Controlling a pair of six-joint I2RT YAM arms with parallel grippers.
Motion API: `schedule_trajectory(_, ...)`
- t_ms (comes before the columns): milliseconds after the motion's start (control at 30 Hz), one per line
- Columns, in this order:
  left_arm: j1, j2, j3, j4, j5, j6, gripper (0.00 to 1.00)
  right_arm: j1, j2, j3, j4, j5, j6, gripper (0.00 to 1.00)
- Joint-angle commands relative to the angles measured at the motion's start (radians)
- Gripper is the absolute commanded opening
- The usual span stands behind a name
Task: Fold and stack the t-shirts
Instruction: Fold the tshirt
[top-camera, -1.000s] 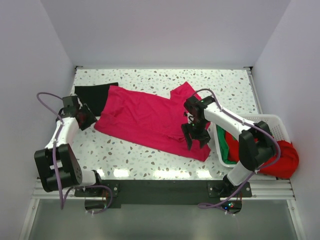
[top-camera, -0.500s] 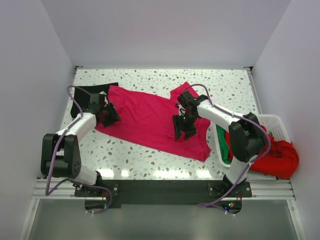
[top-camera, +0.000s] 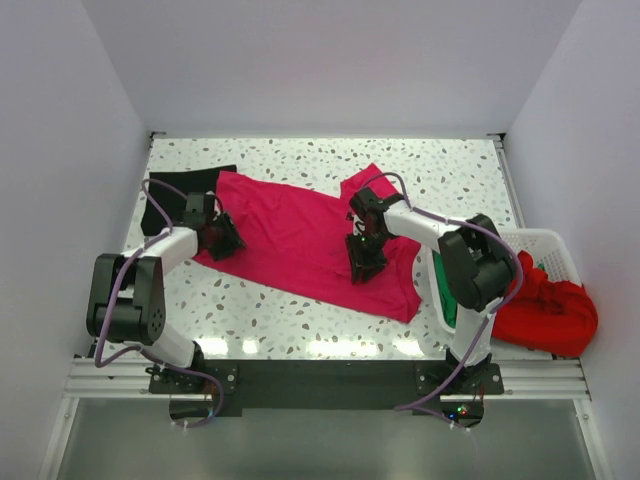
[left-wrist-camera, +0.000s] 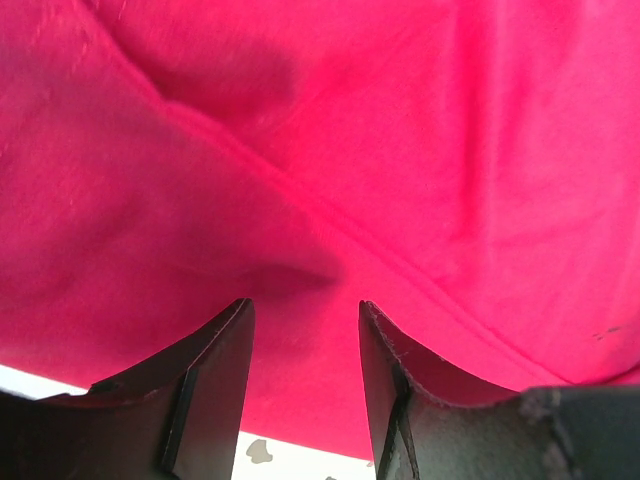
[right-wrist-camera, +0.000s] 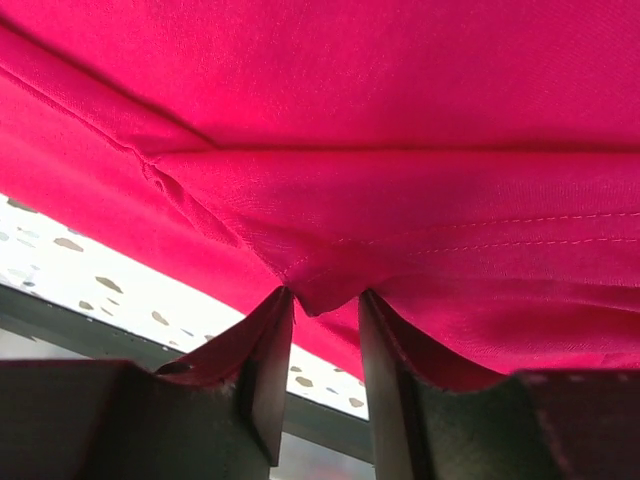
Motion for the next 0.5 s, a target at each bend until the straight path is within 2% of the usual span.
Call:
schedule_trajectory(0, -0.003, -0.012, -0.024, 0.045, -0.007, -0.001, 0.5, 0.002, 0.003, 0.038, 0.012, 0.007, -0.011, 0.34)
schedule_trajectory(300, -0.003, 0.01, -0.064, 0.052, -0.032, 0.022, 0.5, 0.003, 0.016, 0.08, -0.01, 0.001, -0.028, 0.08)
schedule_trajectory(467, -0.005, 0.002, -0.092, 0.057, -0.038, 0.031, 0.5, 0.002, 0.035, 0.161, -0.048, 0.021, -0.042, 0.02)
